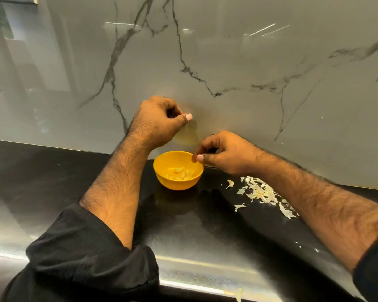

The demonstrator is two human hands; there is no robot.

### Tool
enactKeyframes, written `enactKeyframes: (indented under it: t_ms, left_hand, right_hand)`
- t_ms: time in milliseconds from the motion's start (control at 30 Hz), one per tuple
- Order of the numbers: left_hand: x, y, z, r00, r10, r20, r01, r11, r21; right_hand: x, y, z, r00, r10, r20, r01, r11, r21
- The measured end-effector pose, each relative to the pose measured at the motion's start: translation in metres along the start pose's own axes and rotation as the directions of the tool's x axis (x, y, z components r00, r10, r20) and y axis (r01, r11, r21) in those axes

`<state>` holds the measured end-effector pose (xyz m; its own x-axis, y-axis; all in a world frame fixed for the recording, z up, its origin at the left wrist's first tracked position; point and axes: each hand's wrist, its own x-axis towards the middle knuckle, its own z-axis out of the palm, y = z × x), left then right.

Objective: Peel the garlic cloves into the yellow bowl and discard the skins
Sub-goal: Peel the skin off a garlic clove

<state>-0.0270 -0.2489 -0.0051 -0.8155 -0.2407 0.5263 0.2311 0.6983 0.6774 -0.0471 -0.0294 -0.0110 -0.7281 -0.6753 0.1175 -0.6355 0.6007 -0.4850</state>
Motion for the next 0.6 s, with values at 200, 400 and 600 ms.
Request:
enactKeyframes:
  t_ms: [200, 400, 600]
  left_hand:
    - [-0.002, 0.004, 0.006, 0.999, 0.021, 0.032, -0.021, 1.000, 0.004]
    - [-0.004, 0.005, 0.009, 0.998, 0.034, 0.054, -0.035, 0.999, 0.032]
    - [-0.010, 0.012, 0.021, 0.992, 0.058, 0.113, -0.060, 0.998, 0.016]
  right_hand:
    - [-0.019, 0.021, -0.014, 0.989, 0.118, -0.084, -0.116, 0.993, 0.025]
    - [-0.026, 0.026, 0.000, 0.943, 0.332, -0.022, -0.301, 0.821, -0.485]
    - [-0.029, 0.020, -0.003, 0.924, 0.382, -0.009, -0.353, 0.847, -0.396]
